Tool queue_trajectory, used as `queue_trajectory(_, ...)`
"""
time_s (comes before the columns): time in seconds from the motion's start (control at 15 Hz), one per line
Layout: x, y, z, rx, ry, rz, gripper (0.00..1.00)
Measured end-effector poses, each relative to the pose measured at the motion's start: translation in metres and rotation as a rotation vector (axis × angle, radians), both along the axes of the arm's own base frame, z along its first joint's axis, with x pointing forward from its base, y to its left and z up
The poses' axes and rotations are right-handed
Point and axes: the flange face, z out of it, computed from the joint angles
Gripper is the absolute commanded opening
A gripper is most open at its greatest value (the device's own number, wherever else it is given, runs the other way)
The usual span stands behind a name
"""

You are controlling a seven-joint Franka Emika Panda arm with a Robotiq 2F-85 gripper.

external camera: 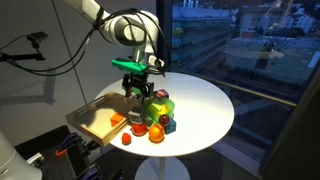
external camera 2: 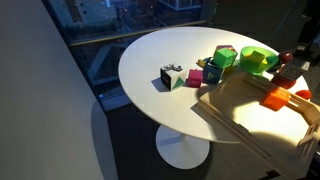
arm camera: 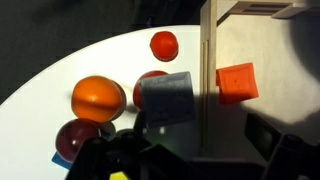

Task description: Remove the grey block from the tray

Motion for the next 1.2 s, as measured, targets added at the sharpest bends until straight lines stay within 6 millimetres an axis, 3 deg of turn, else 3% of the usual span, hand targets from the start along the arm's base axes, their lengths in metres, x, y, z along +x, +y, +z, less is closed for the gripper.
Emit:
queue_trajectory(0.6,-0.020,0.004,0.047,-0.002,-0.013,-0.033,1.00)
queue_trajectory(1.2,-0.040,0.012,0.075,0.000,-0.177,-0.037,1.00)
